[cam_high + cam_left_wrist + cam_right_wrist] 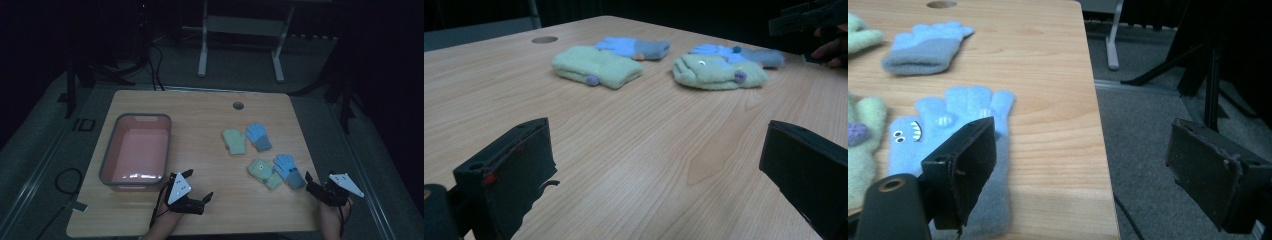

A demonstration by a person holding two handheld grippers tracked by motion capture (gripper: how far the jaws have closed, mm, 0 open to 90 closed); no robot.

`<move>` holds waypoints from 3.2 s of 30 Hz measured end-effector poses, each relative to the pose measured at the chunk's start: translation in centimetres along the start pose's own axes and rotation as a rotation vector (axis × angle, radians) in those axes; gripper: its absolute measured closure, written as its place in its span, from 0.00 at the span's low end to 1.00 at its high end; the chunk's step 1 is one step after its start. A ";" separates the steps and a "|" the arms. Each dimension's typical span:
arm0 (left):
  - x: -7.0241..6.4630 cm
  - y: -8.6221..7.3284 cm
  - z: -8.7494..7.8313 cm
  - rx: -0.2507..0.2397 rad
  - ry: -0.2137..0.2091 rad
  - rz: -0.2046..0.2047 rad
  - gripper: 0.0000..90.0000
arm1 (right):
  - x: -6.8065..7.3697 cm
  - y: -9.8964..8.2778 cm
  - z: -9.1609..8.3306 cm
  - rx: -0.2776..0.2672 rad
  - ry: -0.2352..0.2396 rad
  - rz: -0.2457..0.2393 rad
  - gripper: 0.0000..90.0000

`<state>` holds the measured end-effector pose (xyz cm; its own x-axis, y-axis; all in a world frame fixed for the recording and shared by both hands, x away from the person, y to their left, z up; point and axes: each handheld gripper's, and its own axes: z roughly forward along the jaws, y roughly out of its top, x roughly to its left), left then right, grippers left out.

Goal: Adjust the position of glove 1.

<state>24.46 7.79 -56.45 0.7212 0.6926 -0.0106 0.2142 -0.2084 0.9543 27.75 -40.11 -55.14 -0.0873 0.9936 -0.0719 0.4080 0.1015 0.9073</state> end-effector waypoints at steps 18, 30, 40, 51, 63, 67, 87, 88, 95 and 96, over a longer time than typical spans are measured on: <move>0.0 0.1 0.2 0.016 -0.033 0.010 0.01 | 0.2 0.3 1.0 0.129 0.020 -0.026 0.14; -0.2 0.0 0.1 0.013 -0.032 0.037 0.01 | 0.4 0.1 0.4 0.091 0.020 -0.046 0.14; -0.1 0.0 0.1 0.012 -0.035 0.021 0.01 | 0.0 0.8 0.3 0.086 0.045 -0.022 0.14; -0.2 0.1 0.1 0.016 -0.035 0.031 0.01 | -0.1 2.3 -0.2 0.086 0.066 -0.024 0.14; -0.2 0.1 0.1 0.016 -0.034 0.037 0.01 | 1.3 5.4 -1.2 0.037 0.068 -0.086 0.15; -0.2 0.1 0.1 0.015 -0.034 0.035 0.01 | 1.8 6.8 -1.3 0.021 0.092 -0.100 0.15; -0.1 0.1 0.1 0.018 -0.037 0.031 0.01 | 5.9 13.0 -0.5 0.056 0.185 -0.130 0.15; -0.1 0.1 0.1 0.018 -0.037 0.031 0.01 | 6.2 13.2 -0.5 0.060 0.205 -0.131 0.15; -0.1 0.1 0.1 0.018 -0.038 0.032 0.01 | 8.0 14.2 1.4 0.158 0.333 -0.060 0.23; -0.2 0.1 0.1 0.018 -0.039 0.030 0.01 | 8.3 14.2 1.7 0.166 0.332 -0.067 0.23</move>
<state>24.43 7.59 -56.42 0.7527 0.6583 0.0061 0.2036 -0.2415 0.9488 34.34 -30.32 -43.52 -0.3972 0.9171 0.0339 0.5306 0.1993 0.8238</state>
